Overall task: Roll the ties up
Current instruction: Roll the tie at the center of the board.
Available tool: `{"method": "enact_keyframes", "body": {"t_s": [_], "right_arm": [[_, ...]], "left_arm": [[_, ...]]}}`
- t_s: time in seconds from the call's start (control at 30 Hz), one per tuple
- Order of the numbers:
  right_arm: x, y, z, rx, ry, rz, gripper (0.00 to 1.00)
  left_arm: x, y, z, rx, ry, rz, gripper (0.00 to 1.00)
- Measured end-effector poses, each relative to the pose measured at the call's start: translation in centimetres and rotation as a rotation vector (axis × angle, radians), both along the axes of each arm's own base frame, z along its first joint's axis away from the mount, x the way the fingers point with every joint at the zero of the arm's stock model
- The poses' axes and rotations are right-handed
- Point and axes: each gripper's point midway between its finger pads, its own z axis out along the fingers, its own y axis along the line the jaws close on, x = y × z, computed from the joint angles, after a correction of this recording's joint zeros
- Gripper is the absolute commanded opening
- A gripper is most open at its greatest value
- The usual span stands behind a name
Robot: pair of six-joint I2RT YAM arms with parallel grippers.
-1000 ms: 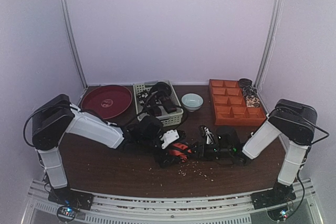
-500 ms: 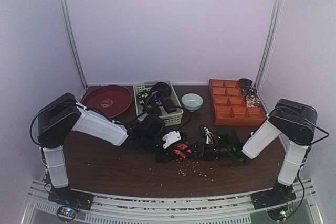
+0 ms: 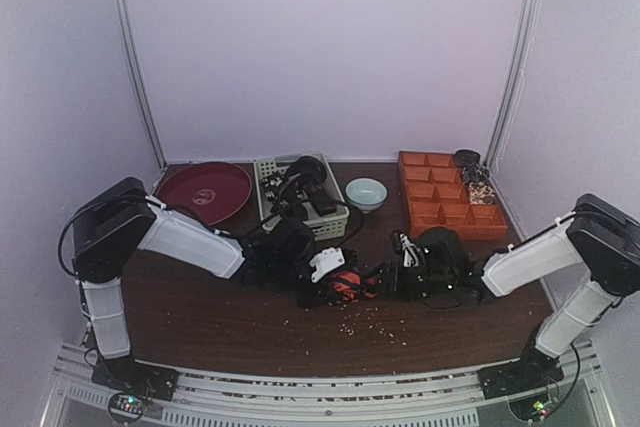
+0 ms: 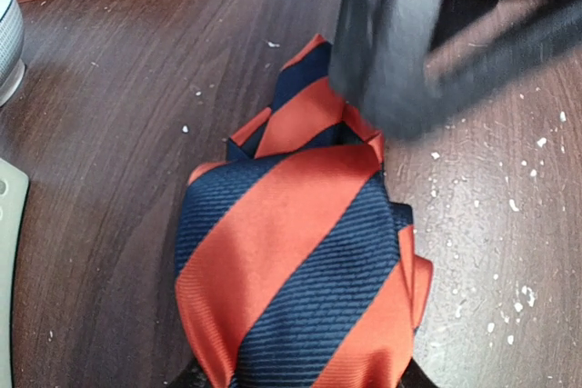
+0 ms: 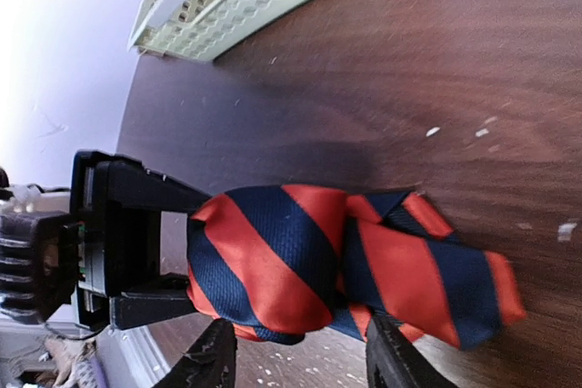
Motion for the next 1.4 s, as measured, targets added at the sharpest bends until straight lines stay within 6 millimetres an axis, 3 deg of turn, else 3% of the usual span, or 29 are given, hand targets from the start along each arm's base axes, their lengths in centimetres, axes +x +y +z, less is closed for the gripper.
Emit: {"method": "enact_keyframes", "body": {"t_s": [0.23,0.53,0.7,0.83,0.87,1.4], "right_arm": [[2.2,-3.4,0.9,-0.176,-0.084,-0.139,0.58],[3.4,-5.4,-2.9,-0.352,-0.035,-0.184,0.52],[4.1,-4.0,-2.9,-0.336,-0.050,-0.160,0.39],[4.0,-3.8,-3.3,-0.336,-0.046,-0.150,0.04],[3.9,-3.8,-3.4,-0.342,-0.047,-0.148,0.00],[3.5,-5.7,-3.5,-0.377,-0.051,-0.214,0.00]], "left_arm": [[0.2,0.0,0.0,-0.003,-0.002,0.016,0.44],[0.6,0.0,0.0,-0.007,-0.001,0.035,0.44],[0.7,0.1,0.0,-0.006,-0.001,0.041,0.43],[0.9,0.2,0.0,-0.003,-0.001,0.060,0.43],[1.0,0.2,-0.1,-0.003,-0.001,0.066,0.43],[1.9,0.8,-0.1,-0.004,0.005,0.164,0.45]]}}
